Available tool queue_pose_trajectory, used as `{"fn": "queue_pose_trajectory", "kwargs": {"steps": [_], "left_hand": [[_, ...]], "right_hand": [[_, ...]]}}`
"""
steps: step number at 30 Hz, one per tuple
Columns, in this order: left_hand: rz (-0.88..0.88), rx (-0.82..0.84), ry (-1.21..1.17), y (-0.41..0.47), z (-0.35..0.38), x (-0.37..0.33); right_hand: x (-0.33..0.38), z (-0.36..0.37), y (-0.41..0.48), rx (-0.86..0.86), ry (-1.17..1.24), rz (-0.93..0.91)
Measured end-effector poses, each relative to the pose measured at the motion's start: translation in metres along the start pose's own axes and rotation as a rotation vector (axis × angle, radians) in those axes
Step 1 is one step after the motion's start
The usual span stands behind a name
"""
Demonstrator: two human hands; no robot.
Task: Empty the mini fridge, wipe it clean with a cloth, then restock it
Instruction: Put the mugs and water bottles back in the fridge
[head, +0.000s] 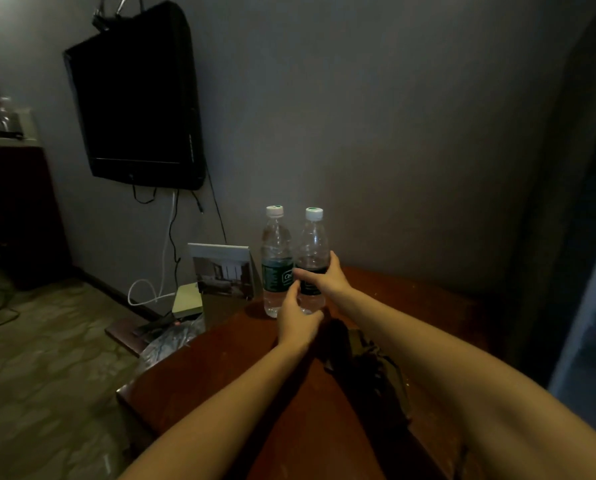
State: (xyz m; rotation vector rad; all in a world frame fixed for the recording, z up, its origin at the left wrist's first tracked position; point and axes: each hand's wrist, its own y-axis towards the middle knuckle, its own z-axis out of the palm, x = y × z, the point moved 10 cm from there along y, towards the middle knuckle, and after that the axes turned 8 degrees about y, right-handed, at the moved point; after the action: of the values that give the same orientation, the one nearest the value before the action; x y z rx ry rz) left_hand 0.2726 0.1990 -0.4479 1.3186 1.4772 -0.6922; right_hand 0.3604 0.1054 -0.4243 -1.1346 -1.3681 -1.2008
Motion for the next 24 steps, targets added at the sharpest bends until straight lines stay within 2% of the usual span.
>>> {"fn": "queue_pose_trajectory", "kwargs": {"steps": [2, 7, 12, 18, 24], "left_hand": [[-0.002, 0.022, -0.012, 0.004, 0.004, 0.002], [-0.001, 0.013, -0.075, 0.003, -0.001, 0.003], [0.048, 0.036, -0.080, -0.028, -0.006, -0.013], [0.221, 0.005, -0.182, -0.110, -0.009, -0.058], [0.354, 0.136, -0.336, -0.210, 0.047, -0.102]], "right_hand": [[0.004, 0.002, 0.004, -0.027, -0.023, -0.001], [0.020, -0.014, -0.006, -0.094, -0.319, -0.083], [0.046, -0.034, -0.061, -0.116, -0.238, -0.199], [0.111, -0.070, -0.164, -0.075, -0.232, -0.354], [0.137, -0.149, -0.292, -0.135, -0.188, -0.437]]}}
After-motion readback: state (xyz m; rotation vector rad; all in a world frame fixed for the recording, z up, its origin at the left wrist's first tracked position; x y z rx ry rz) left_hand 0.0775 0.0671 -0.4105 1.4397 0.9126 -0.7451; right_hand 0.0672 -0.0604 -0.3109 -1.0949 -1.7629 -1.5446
